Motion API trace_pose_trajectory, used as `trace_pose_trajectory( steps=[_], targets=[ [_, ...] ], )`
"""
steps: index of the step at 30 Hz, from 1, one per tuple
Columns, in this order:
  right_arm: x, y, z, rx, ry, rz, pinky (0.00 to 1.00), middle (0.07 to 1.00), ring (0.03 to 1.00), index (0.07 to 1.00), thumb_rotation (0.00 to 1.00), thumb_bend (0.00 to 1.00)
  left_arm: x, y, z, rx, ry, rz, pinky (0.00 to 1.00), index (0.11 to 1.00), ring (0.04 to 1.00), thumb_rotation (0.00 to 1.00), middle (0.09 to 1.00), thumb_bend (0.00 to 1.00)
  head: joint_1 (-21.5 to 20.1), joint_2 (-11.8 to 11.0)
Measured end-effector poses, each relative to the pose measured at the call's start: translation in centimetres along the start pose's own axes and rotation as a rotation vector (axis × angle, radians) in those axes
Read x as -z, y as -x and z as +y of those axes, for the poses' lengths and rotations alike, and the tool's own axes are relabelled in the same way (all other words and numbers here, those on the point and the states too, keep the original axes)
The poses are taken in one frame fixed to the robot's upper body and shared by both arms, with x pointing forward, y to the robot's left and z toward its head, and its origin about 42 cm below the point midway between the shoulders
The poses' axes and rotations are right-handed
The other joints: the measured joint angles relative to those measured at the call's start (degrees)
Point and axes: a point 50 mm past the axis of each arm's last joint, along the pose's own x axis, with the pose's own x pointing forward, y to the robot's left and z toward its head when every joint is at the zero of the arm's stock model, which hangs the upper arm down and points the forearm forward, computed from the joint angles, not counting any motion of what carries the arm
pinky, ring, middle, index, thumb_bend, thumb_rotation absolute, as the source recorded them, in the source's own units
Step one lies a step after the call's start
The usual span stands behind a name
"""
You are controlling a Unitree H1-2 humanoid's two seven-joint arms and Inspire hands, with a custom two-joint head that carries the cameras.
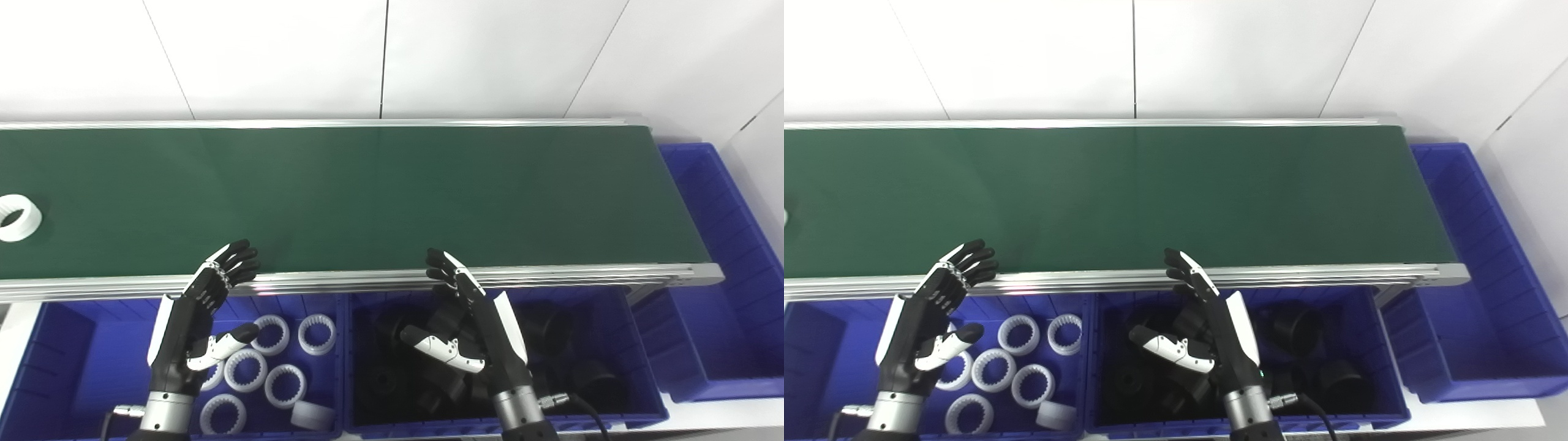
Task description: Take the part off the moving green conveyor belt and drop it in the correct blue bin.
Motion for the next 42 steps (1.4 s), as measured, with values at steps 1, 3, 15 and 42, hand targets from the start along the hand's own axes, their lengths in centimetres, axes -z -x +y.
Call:
trace_pose_trajectory(
  steps=[1,3,15,42],
  targets=[
    [0.0,0.0,0.0,0.000,0.001,0.000,0.74,0.853,0.818,0.881,0.51,0.77,0.0,0.0,-0.1,0.001,0.000,0.000,0.76,0.837,0.782,0.59,0.817,0.99,0.00,-0.09],
    [0.0,0.0,-0.1,-0.002,0.004,0.000,0.74,0.851,0.815,0.881,0.51,0.77,0.0,0.0,-0.3,-0.002,0.000,0.002,0.76,0.836,0.782,0.60,0.816,0.99,0.17,-0.17],
    [0.6,0.4,-1.0,-0.007,0.022,0.013,0.76,0.866,0.826,0.893,0.49,0.74,0.2,0.0,-1.9,0.006,-0.035,0.017,0.72,0.814,0.768,0.60,0.815,0.99,13.53,-5.36],
    [5.4,0.5,-2.9,-0.031,-0.012,0.058,0.77,0.875,0.838,0.914,0.28,0.51,1.4,-0.6,-6.3,0.005,-0.226,-0.090,0.63,0.756,0.707,0.49,0.777,1.00,27.69,-24.35]
  ],
)
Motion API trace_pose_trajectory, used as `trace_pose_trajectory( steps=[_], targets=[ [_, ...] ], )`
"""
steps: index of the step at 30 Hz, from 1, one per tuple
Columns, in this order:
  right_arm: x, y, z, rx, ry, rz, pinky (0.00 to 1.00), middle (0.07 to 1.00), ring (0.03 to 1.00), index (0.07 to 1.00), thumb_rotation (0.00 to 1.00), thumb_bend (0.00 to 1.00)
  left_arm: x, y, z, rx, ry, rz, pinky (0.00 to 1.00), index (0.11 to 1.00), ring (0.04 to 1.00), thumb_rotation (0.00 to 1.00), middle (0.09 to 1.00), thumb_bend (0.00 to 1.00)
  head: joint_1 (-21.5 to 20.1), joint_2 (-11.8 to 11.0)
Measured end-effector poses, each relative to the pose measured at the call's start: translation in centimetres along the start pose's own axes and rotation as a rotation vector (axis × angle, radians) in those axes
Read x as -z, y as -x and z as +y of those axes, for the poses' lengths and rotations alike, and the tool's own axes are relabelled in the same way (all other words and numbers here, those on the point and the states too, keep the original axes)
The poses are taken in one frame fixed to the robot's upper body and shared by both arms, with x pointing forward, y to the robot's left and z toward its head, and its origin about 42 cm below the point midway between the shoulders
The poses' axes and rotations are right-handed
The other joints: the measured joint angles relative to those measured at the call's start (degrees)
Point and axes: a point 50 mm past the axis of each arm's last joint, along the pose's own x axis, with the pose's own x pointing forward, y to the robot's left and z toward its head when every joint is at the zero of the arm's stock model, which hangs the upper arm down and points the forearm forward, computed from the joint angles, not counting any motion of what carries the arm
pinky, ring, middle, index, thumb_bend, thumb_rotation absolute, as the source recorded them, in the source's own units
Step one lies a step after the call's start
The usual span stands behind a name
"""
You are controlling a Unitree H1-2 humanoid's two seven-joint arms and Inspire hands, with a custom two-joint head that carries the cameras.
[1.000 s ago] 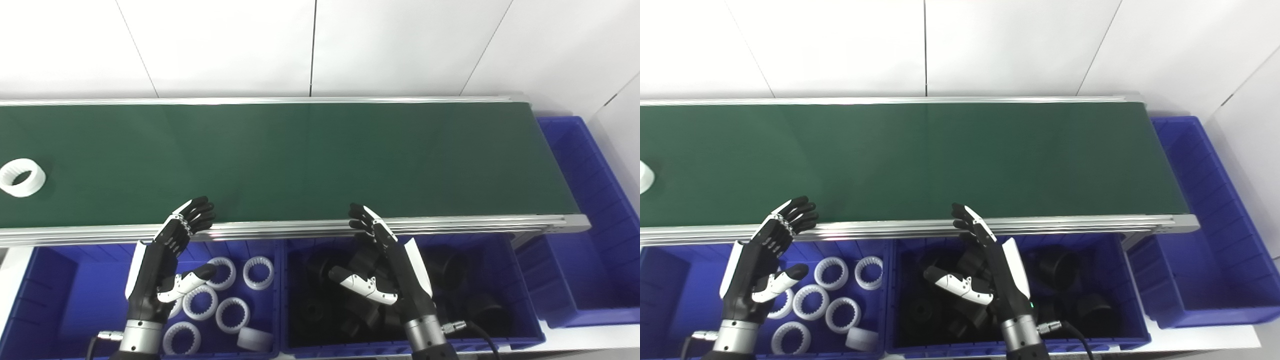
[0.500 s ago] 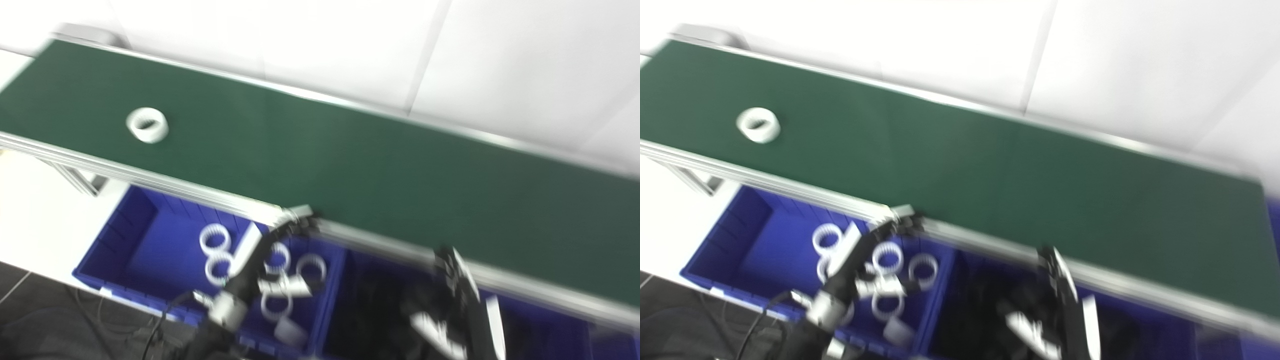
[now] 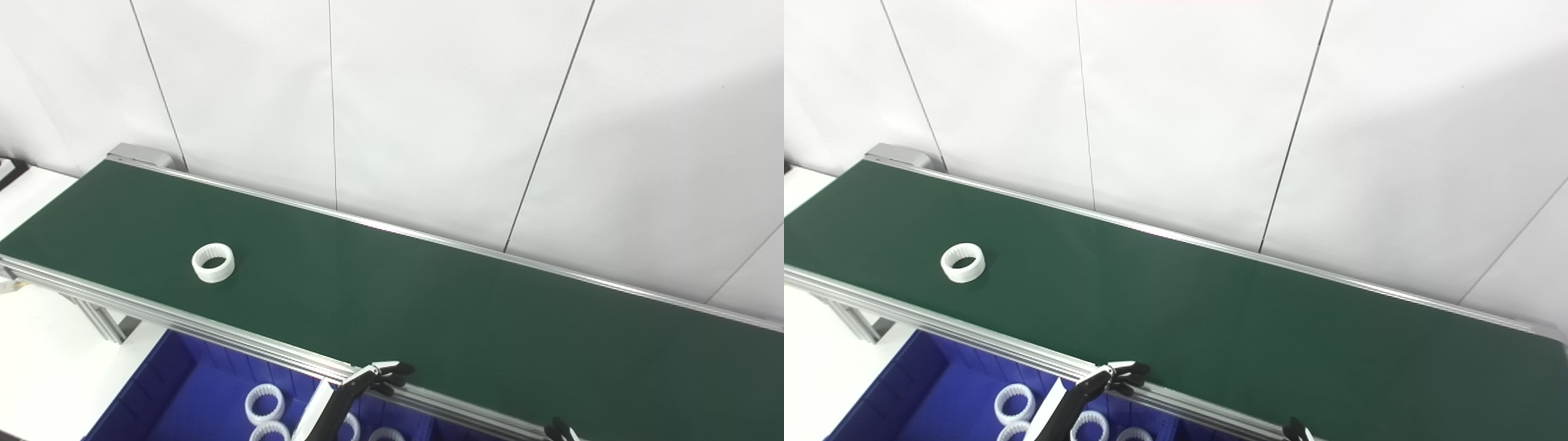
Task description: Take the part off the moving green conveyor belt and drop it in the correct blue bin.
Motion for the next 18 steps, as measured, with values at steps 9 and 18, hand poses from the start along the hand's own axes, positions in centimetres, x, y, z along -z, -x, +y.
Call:
trace_pose_trajectory(
  steps=[9,18],
  targets=[
    [0.4,-0.2,0.2,-0.008,0.002,0.007,0.76,0.880,0.842,0.916,0.30,0.51,-0.3,-1.6,0.4,-0.028,-0.013,-0.056,0.63,0.750,0.721,0.52,0.778,1.00,-0.35,-1.49],
    [0.3,-0.5,0.5,-0.008,0.002,0.001,0.72,0.866,0.811,0.899,0.31,0.52,-1.2,-2.4,1.2,-0.048,-0.004,-0.098,0.63,0.743,0.712,0.49,0.765,1.00,-0.97,-1.85]
  ],
)
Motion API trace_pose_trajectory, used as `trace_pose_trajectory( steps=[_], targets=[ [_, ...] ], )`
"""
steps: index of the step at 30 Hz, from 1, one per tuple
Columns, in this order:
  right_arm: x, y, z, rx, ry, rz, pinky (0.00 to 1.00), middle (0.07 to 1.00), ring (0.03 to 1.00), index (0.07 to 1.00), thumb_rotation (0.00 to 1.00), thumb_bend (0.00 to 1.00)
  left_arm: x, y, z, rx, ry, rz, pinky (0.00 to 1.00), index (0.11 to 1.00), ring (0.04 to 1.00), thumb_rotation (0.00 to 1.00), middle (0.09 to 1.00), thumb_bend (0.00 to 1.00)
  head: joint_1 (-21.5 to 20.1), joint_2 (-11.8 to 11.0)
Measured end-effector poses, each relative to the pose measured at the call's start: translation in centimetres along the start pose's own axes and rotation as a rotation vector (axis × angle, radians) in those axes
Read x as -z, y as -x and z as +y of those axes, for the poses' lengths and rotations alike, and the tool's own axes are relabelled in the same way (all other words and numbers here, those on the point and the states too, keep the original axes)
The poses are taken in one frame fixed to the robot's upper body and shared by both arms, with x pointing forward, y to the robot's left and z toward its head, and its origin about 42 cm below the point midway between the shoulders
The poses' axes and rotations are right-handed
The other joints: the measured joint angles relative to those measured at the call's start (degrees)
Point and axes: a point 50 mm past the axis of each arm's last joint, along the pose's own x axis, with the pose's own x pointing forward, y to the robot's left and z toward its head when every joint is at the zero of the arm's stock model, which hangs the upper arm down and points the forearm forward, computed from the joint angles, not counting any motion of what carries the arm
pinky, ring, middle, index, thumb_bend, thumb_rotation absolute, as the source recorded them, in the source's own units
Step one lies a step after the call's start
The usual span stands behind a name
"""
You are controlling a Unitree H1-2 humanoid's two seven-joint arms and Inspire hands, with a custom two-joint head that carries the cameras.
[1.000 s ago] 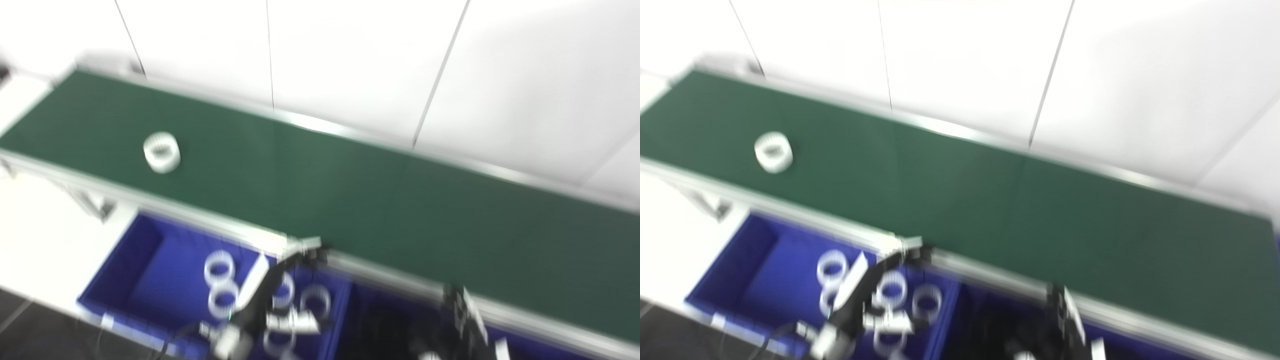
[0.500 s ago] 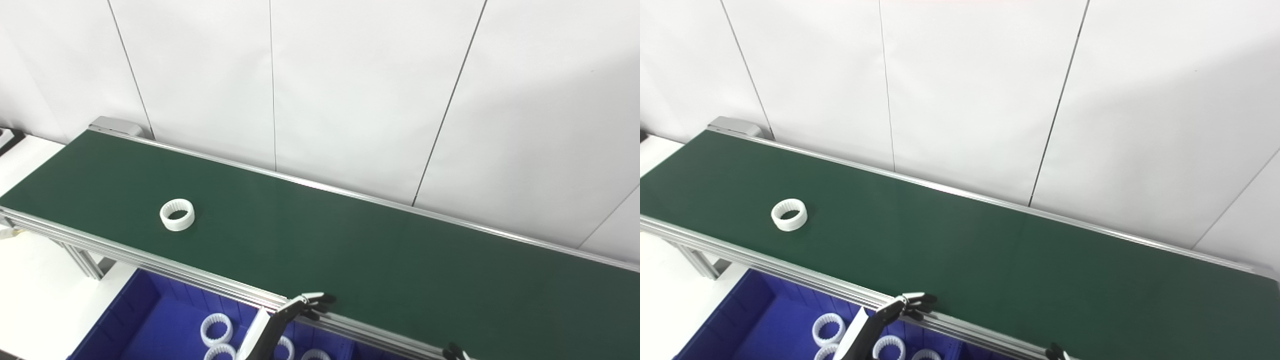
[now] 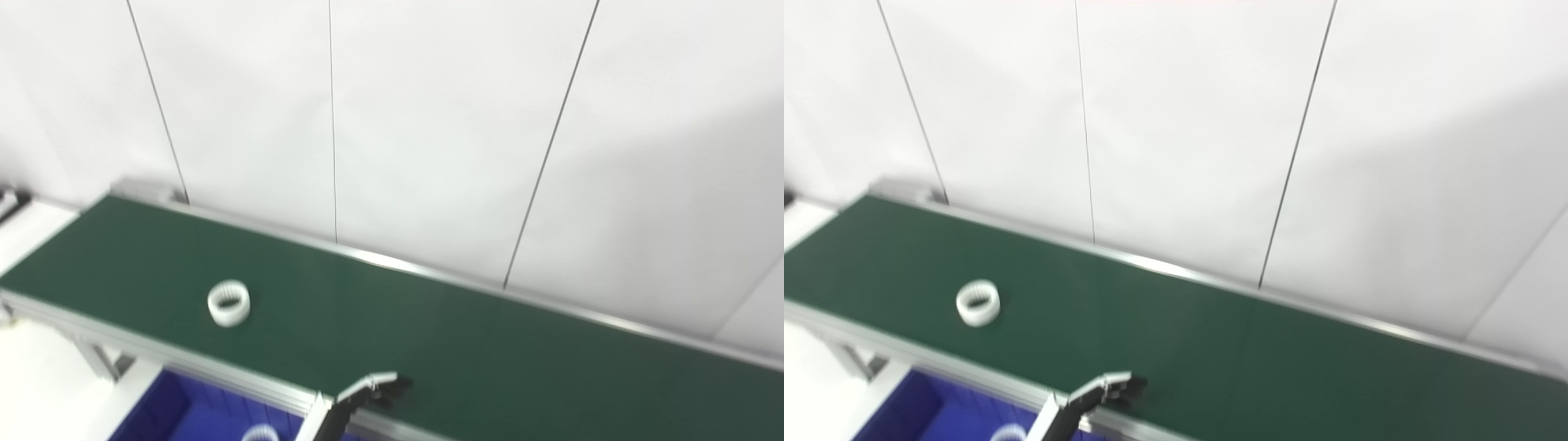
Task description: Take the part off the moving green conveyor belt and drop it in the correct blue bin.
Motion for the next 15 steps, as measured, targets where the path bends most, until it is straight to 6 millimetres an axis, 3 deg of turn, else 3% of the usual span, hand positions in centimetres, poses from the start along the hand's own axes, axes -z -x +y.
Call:
trace_pose_trajectory(
  steps=[9,15],
  targets=[
    [0.1,0.0,0.1,0.011,0.008,0.004,0.71,0.868,0.813,0.896,0.33,0.53,-0.4,-1.5,0.7,-0.042,-0.024,-0.051,0.62,0.733,0.713,0.50,0.762,0.99,-0.09,-0.09],
    [0.1,0.0,0.3,0.011,-0.003,0.004,0.71,0.867,0.814,0.893,0.33,0.54,-1.5,-3.8,1.5,-0.106,-0.031,-0.120,0.63,0.737,0.723,0.51,0.767,0.99,-0.70,0.26]
  ],
)
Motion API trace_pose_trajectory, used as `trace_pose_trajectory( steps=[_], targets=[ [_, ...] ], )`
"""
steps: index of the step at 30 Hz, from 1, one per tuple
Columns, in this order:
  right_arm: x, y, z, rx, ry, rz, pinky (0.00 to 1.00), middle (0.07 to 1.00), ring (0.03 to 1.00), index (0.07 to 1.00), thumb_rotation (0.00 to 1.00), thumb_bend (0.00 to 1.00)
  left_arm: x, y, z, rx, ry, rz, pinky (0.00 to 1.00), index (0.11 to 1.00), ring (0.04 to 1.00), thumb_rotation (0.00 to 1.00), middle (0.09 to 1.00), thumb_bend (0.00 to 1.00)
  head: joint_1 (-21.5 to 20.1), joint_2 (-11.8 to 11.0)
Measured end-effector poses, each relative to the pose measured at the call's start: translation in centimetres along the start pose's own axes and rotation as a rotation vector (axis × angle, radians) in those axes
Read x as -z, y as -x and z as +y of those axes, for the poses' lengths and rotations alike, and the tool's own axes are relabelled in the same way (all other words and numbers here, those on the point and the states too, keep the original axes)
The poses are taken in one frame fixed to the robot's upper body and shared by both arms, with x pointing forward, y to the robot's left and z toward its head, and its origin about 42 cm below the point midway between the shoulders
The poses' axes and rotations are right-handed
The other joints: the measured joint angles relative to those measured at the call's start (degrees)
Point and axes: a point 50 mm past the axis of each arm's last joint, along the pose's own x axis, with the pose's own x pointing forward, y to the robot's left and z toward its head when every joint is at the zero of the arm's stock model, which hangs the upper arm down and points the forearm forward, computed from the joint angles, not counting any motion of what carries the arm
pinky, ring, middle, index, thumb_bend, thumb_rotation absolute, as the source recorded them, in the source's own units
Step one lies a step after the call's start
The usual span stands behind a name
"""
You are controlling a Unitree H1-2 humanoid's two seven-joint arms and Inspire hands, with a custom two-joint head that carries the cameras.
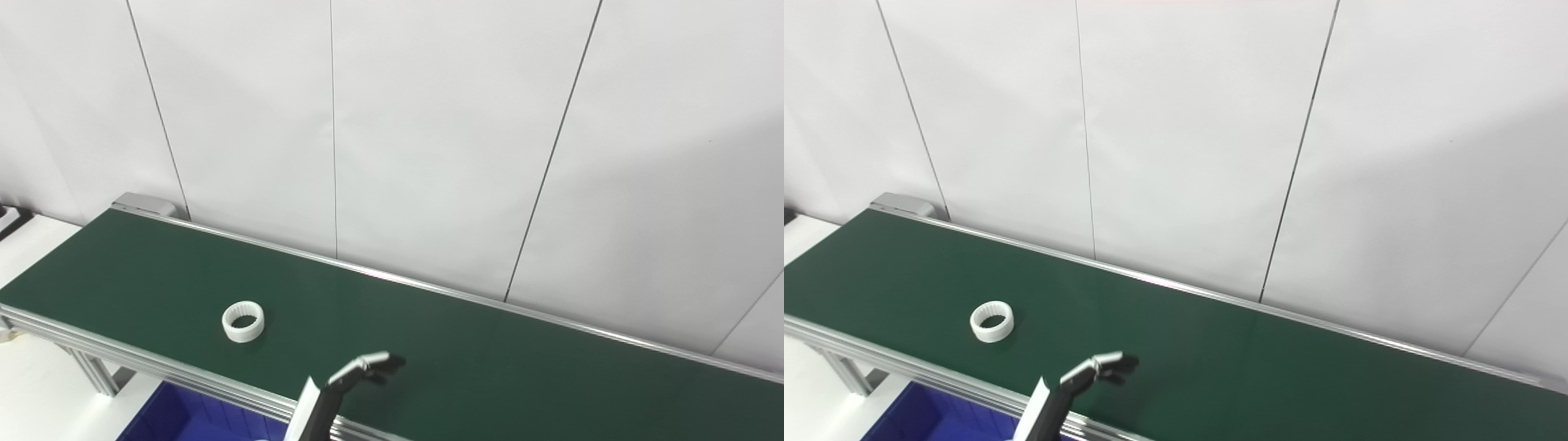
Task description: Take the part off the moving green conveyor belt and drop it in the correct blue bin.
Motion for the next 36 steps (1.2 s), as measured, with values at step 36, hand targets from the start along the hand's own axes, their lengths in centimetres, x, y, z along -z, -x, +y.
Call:
trace_pose_trajectory(
  steps=[36],
  targets=[
    [0.0,0.3,-0.2,0.005,0.017,-0.009,0.68,0.858,0.798,0.886,0.32,0.53,4.6,-5.3,4.3,-0.022,-0.339,0.156,0.90,0.927,0.934,0.20,0.962,0.81,-0.70,1.23]
  ],
)
